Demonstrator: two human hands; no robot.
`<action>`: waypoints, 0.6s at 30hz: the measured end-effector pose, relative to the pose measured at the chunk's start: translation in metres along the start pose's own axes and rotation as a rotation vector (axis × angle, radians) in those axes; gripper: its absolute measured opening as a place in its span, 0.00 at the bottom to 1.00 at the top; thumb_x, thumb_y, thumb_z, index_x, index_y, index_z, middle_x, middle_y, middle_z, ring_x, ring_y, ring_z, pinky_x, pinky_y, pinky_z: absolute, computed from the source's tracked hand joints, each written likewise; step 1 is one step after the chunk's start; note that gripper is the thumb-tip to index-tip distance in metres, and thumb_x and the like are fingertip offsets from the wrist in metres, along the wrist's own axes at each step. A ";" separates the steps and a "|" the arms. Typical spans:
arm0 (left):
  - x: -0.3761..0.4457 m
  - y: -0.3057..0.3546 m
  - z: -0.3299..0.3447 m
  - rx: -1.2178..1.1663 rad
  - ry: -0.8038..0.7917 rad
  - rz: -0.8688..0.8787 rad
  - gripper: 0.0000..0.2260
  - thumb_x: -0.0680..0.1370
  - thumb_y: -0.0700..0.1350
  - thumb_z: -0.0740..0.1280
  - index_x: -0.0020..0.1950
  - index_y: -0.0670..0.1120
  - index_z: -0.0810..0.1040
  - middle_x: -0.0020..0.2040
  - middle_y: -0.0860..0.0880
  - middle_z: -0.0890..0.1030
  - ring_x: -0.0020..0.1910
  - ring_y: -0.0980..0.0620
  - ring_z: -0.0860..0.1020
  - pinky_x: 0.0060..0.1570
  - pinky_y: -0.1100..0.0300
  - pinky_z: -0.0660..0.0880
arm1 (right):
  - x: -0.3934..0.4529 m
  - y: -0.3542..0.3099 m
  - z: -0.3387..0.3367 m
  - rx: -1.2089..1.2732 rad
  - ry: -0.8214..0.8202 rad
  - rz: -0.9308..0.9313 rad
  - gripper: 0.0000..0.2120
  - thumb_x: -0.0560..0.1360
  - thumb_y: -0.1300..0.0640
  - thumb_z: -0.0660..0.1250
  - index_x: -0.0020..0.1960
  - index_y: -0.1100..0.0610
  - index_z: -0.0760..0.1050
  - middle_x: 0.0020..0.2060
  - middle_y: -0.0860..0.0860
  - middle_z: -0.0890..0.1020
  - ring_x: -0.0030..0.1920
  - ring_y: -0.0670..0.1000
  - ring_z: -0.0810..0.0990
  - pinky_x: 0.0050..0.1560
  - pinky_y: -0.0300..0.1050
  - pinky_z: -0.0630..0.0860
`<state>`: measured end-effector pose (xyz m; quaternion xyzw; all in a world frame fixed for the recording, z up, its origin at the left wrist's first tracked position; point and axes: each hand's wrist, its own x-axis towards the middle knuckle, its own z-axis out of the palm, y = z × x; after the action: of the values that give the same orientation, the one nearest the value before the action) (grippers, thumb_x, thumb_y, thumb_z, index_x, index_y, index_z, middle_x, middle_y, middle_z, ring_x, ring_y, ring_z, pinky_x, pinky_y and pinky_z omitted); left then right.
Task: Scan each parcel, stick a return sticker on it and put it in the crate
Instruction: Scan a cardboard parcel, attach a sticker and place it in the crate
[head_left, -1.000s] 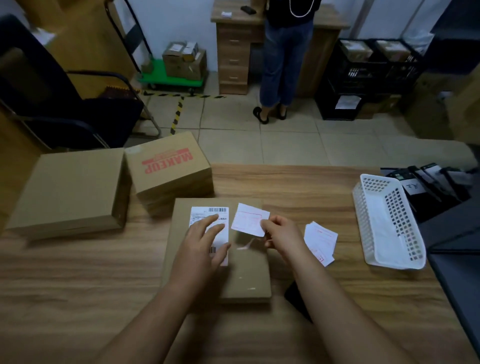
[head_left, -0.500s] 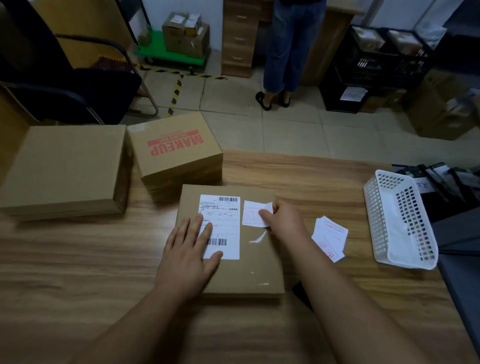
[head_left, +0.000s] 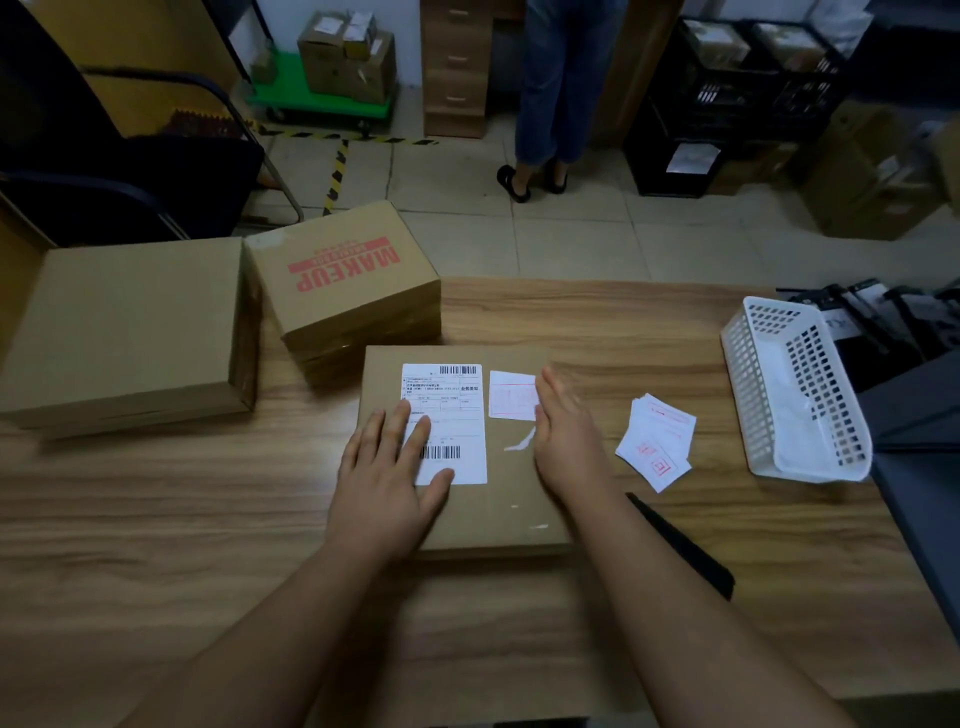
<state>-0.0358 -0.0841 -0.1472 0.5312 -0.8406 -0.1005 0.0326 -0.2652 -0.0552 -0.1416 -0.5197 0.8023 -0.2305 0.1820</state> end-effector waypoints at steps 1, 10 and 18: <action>0.000 0.000 0.000 0.003 -0.005 0.002 0.34 0.76 0.67 0.46 0.78 0.54 0.59 0.80 0.52 0.53 0.78 0.48 0.49 0.74 0.52 0.45 | 0.000 -0.001 0.002 0.014 0.017 0.033 0.23 0.82 0.61 0.53 0.77 0.54 0.62 0.77 0.46 0.60 0.78 0.50 0.55 0.77 0.45 0.53; -0.001 0.000 -0.001 0.003 -0.013 0.007 0.36 0.74 0.68 0.41 0.79 0.54 0.55 0.80 0.52 0.50 0.79 0.49 0.46 0.73 0.54 0.40 | -0.010 -0.039 0.017 -0.326 -0.101 -0.035 0.23 0.84 0.47 0.45 0.79 0.46 0.52 0.79 0.44 0.51 0.79 0.50 0.44 0.76 0.57 0.39; -0.003 0.002 -0.007 -0.031 -0.023 -0.002 0.36 0.73 0.68 0.41 0.79 0.55 0.54 0.81 0.53 0.48 0.78 0.50 0.45 0.75 0.53 0.41 | -0.054 0.003 -0.007 -0.167 -0.060 0.017 0.23 0.84 0.50 0.51 0.78 0.50 0.59 0.78 0.44 0.58 0.78 0.49 0.52 0.76 0.51 0.55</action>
<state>-0.0352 -0.0819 -0.1403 0.5304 -0.8386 -0.1197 0.0314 -0.2502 -0.0030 -0.1345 -0.5331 0.8171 -0.1456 0.1641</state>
